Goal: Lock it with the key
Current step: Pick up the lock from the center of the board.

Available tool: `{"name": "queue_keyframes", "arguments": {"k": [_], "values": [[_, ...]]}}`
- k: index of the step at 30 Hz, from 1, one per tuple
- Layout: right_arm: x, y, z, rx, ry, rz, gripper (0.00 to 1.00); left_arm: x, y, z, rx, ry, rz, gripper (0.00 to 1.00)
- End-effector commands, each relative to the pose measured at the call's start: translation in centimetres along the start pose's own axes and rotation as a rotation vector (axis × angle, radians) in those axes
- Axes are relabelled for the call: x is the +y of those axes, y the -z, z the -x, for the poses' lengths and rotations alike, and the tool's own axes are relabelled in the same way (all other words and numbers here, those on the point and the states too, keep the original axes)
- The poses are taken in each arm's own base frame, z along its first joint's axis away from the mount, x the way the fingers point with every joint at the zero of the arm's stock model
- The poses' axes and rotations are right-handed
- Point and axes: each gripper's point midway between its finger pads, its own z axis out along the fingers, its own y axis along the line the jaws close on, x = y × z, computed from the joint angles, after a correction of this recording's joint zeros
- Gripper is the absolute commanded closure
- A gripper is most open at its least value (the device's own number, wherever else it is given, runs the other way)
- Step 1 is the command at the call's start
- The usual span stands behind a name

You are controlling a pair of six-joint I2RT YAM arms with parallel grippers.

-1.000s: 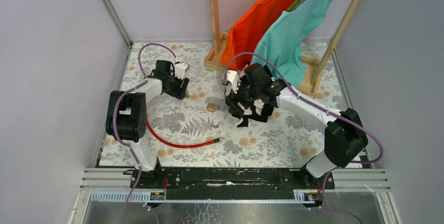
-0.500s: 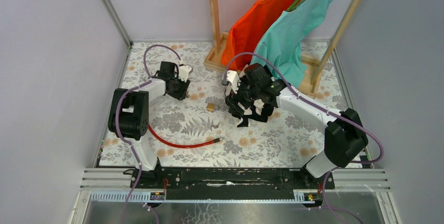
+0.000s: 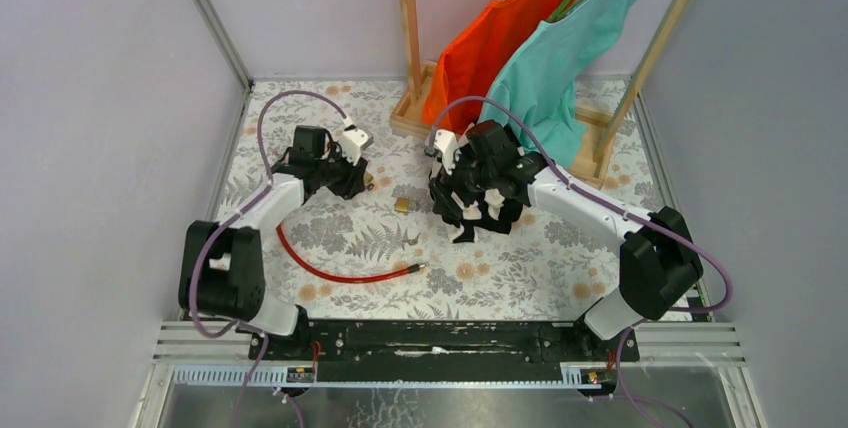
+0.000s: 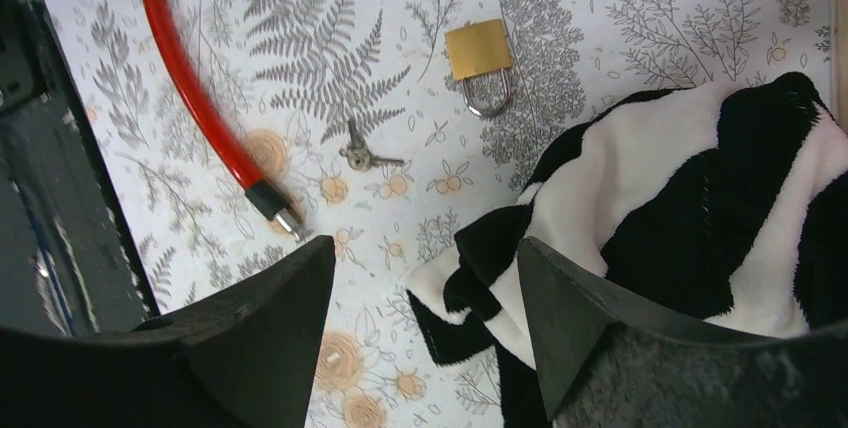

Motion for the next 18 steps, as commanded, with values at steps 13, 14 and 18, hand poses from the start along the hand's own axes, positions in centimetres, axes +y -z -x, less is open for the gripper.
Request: {"name": "queue_keyframes", "arguments": {"k": [13,14,18], "values": [[-0.3,0.9,7.6,-0.169,-0.194,0.0,0.27,-12.0,6.1,12.9,-0.454,-0.324,-0.23,1.0],[-0.2,0.9,7.9,-0.172,-0.197,0.007,0.27,-12.2,6.2,13.3,-0.471,-0.325,-0.232,1.0],[-0.1,0.8,8.6,-0.196,-0.234,0.025,0.3,-13.3,6.2,13.3,-0.502,-0.321,-0.233,1.0]]}}
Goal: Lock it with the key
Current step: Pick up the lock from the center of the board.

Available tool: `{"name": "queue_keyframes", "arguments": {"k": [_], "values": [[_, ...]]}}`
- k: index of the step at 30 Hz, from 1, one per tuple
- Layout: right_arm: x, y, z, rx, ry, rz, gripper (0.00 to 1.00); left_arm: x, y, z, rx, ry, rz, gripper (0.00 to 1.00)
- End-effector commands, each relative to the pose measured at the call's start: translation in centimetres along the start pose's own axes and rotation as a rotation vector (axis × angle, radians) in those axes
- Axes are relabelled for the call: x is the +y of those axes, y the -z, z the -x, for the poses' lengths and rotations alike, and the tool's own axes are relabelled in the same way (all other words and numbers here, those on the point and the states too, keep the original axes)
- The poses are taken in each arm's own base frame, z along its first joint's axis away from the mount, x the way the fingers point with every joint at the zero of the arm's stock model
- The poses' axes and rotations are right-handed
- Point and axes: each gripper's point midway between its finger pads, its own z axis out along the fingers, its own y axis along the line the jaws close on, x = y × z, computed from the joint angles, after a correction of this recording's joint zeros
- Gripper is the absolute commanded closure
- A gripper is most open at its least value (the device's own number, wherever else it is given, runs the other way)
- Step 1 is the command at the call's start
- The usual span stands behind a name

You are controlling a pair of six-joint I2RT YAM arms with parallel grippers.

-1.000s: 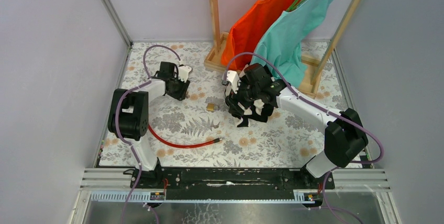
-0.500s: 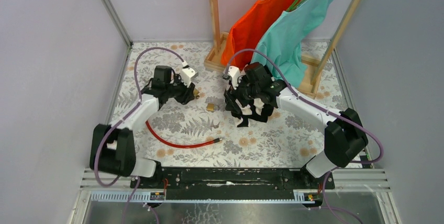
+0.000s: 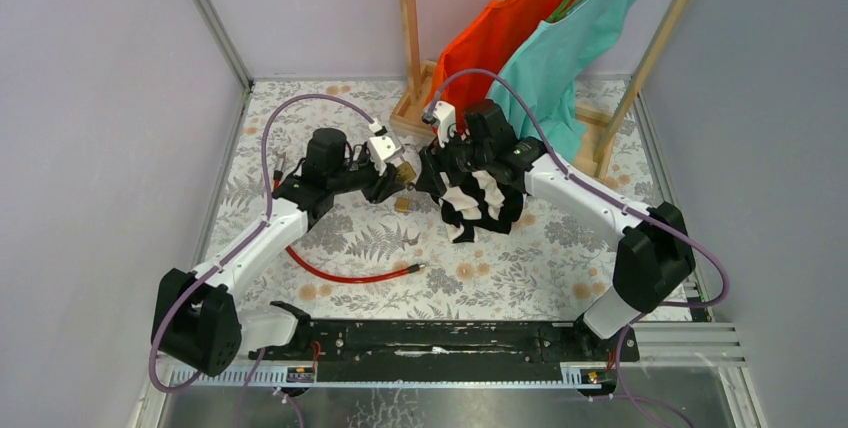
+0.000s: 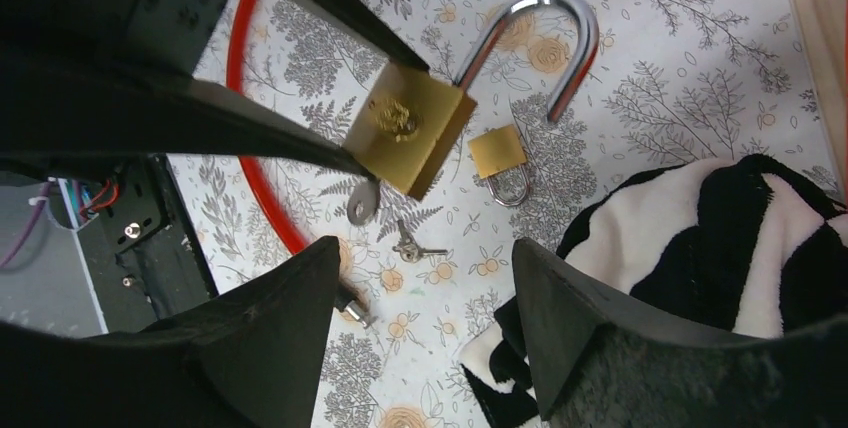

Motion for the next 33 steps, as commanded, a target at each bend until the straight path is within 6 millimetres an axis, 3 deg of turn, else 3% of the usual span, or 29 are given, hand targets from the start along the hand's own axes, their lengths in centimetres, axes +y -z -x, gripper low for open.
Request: {"name": "queue_keyframes", "arguments": {"k": [1,7,14,18,33], "values": [[0.7,0.1,2.3,-0.056,-0.053,0.038,0.32,-0.2,-0.1,3.8,-0.153,-0.055,0.023,1.0],[1.5,-0.8,2.5,-0.067,-0.155,0.111,0.44,-1.1,-0.4,3.8,-0.16,-0.055,0.02,1.0],[1.0,-1.1,2.6,-0.093,-0.245,0.122,0.57,-1.6,-0.5,3.6,-0.163,-0.063,0.019,1.0],[1.3,-1.0,2.9,-0.11,-0.277,0.158,0.58,-1.8,-0.7,3.4,-0.158,-0.064,0.013,1.0],[1.5,-3.4,-0.1,-0.059,-0.398,0.229,0.57,-1.5,-1.0,3.4,-0.164,-0.074,0.049,1.0]]}}
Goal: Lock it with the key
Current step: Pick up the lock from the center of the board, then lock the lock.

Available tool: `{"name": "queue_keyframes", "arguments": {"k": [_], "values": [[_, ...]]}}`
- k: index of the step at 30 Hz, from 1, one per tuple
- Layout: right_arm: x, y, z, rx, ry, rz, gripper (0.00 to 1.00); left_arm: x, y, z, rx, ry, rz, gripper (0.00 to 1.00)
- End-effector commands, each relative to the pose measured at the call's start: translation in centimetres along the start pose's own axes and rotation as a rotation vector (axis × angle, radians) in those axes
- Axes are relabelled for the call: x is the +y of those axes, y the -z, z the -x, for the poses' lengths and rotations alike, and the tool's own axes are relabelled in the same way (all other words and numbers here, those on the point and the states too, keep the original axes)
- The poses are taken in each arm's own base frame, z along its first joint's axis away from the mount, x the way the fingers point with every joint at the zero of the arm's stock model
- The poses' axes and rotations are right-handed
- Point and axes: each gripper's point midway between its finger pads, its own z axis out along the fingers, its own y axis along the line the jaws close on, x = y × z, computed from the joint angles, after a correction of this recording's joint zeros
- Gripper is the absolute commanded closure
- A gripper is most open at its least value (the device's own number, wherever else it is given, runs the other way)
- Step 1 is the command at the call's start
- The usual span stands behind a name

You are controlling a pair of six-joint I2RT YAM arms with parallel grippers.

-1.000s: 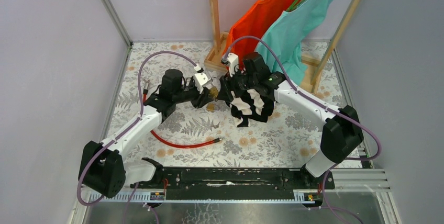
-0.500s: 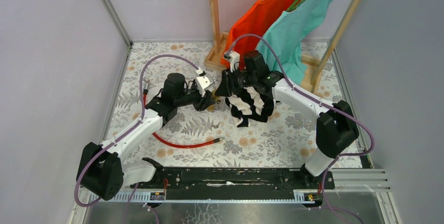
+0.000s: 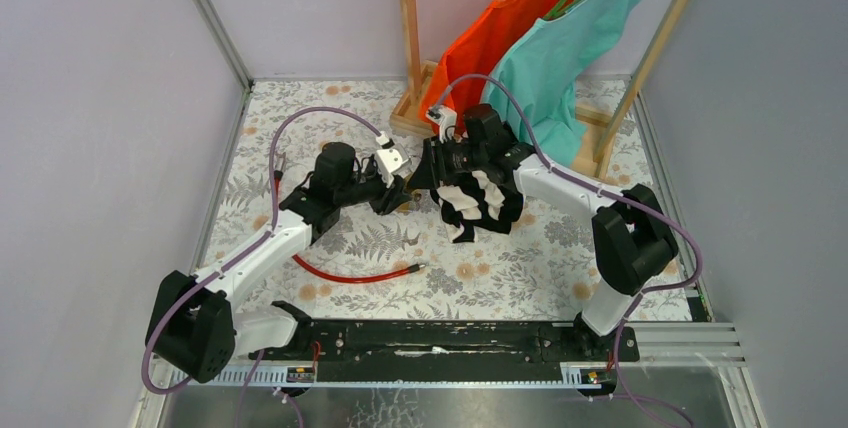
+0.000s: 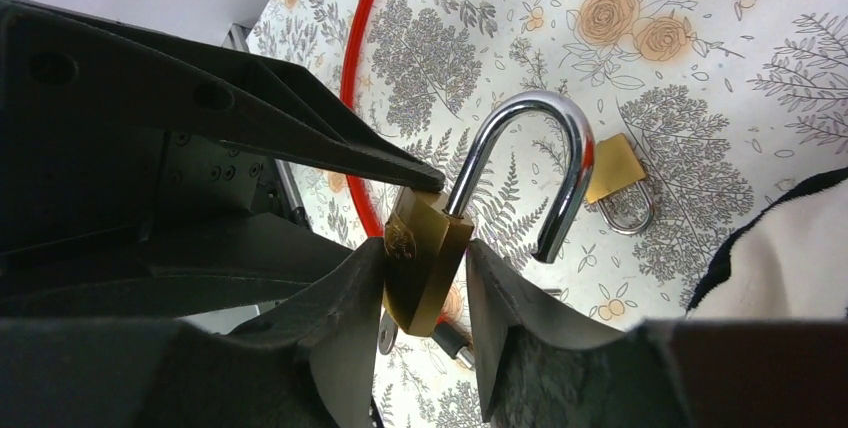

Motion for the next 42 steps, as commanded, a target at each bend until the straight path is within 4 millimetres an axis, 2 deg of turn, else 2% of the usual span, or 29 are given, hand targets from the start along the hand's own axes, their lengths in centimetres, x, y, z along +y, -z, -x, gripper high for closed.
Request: {"name": "queue_keyframes", "arguments": {"k": [1,5,11,13,16,17,19,21,24,27,32,35,42], "values": [[0.6,-0.7,-0.1,-0.001,-0.037,0.063,0.57,1.2,0.1,4.1,-0.141,-0.092,0.066,1.0],[0.8,-0.8,-0.2,-0.001,-0.048,0.085,0.61,1.4,-0.2,3.9,-0.136,-0.106,0.086,1.0],[1.0,-0.2,0.1,-0.011,0.002,0.073,0.84,1.3,-0.2,3.9,-0.135,-0.122,0.093,0.98],[0.8,0.2,0.4,-0.017,0.045,0.051,0.91,1.1,-0.1,3.8,-0.133,-0.131,0.082,0.89],[0.6,1.0,0.8,-0.016,0.157,0.011,0.98,-0.1,0.1,3.5,-0.125,-0.168,0.018,0.68],[0.3,1.2,0.8,-0.008,0.197,-0.003,1.0,-0.5,0.3,3.5,-0.125,-0.181,-0.004,0.59],[1.0,2.4,1.3,-0.002,0.302,-0.01,1.0,-1.1,0.5,3.5,-0.123,-0.211,-0.037,0.46],[1.1,3.1,0.9,0.043,0.395,-0.009,1.0,-1.5,0.9,3.6,-0.117,-0.248,-0.058,0.37],[1.5,4.1,0.0,0.131,0.512,0.029,1.0,-1.7,1.7,4.2,-0.118,-0.318,-0.068,0.3],[1.9,4.9,-1.1,0.207,0.572,0.075,1.0,-1.9,2.1,4.2,-0.1,-0.402,-0.085,0.28],[2.7,5.3,-1.9,0.226,0.592,0.13,1.0,-2.6,2.4,3.4,-0.052,-0.46,-0.15,0.27],[3.0,5.5,-2.1,0.233,0.602,0.157,1.0,-3.4,2.5,2.5,-0.016,-0.475,-0.22,0.27],[4.7,6.3,-2.9,0.235,0.641,0.252,1.0,-3.6,1.9,0.9,0.049,-0.429,-0.27,0.31]]}}
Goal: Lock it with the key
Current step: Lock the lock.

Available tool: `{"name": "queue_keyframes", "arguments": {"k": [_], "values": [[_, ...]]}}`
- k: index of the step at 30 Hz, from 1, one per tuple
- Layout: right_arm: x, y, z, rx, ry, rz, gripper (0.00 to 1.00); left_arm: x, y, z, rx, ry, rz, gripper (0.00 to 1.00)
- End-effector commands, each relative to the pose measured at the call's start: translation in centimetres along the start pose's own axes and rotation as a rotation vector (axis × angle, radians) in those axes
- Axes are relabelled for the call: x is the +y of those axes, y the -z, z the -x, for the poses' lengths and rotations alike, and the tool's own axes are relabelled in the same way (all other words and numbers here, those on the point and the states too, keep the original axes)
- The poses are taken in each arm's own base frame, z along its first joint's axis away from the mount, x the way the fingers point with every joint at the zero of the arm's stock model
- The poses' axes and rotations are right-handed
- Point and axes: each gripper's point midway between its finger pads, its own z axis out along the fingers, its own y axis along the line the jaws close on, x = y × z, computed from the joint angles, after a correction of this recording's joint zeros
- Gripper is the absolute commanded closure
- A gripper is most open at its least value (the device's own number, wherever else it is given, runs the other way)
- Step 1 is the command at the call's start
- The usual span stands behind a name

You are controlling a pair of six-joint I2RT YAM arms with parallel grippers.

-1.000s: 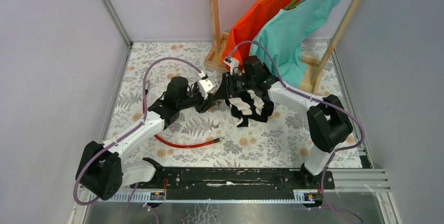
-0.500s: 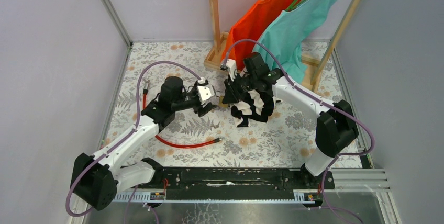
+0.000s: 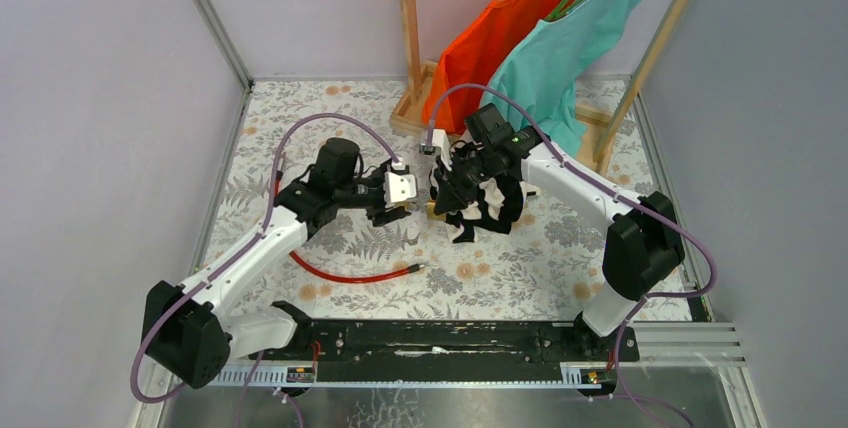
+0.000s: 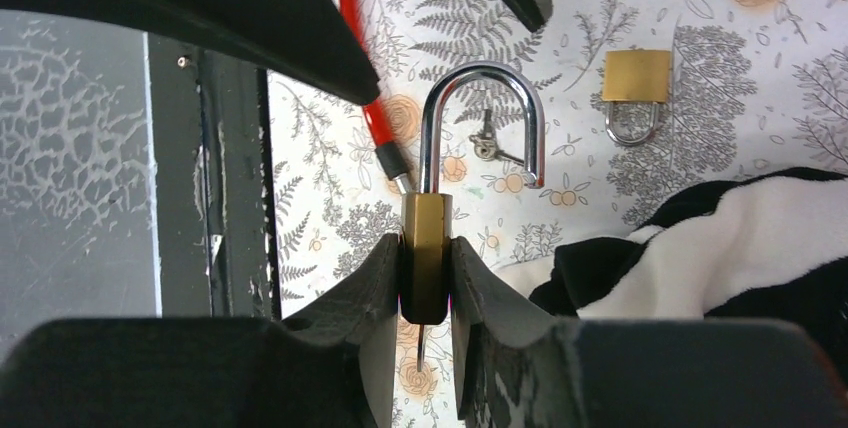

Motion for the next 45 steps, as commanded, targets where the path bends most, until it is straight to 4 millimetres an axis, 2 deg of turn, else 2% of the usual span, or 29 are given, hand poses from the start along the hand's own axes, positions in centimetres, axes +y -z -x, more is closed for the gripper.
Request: {"name": "queue_keyframes", "arguments": {"k": [1,8,12,15,22,27,31,35,38,45], "values": [[2.8,2.0,3.5,-0.101,0.135,0.088,1.0,-0.9,-0.2,0.0,-0.008,-0.03,-0.067,0.31],[4.0,1.9,3.7,-0.114,0.122,0.165,1.0,-1.3,-0.4,1.2,-0.082,-0.077,-0.083,0.32],[4.1,2.2,4.0,-0.124,0.132,0.161,1.0,-1.7,-0.9,0.3,-0.063,-0.038,-0.107,0.42],[4.1,2.3,4.1,-0.129,0.142,0.146,1.0,-1.6,-1.1,0.1,-0.051,-0.004,-0.106,0.55],[2.4,2.7,4.2,-0.133,0.168,0.016,1.0,-1.6,-1.4,0.6,-0.041,0.106,-0.139,0.78],[1.0,3.3,4.2,-0.131,0.201,-0.093,1.0,-2.3,-1.9,1.1,-0.038,0.234,-0.228,0.89],[0.4,3.5,3.8,-0.113,0.225,-0.124,1.0,-2.2,-1.9,2.1,-0.056,0.333,-0.28,1.0],[0.2,3.3,3.5,-0.102,0.231,-0.125,1.0,-1.6,-1.4,3.0,-0.079,0.415,-0.296,1.0],[0.4,3.2,3.5,-0.096,0.224,-0.109,0.94,-1.2,-0.9,3.6,-0.091,0.432,-0.285,1.0],[0.5,3.3,3.3,-0.106,0.21,-0.072,0.69,-0.6,0.0,4.0,-0.12,0.441,-0.271,1.0]]}}
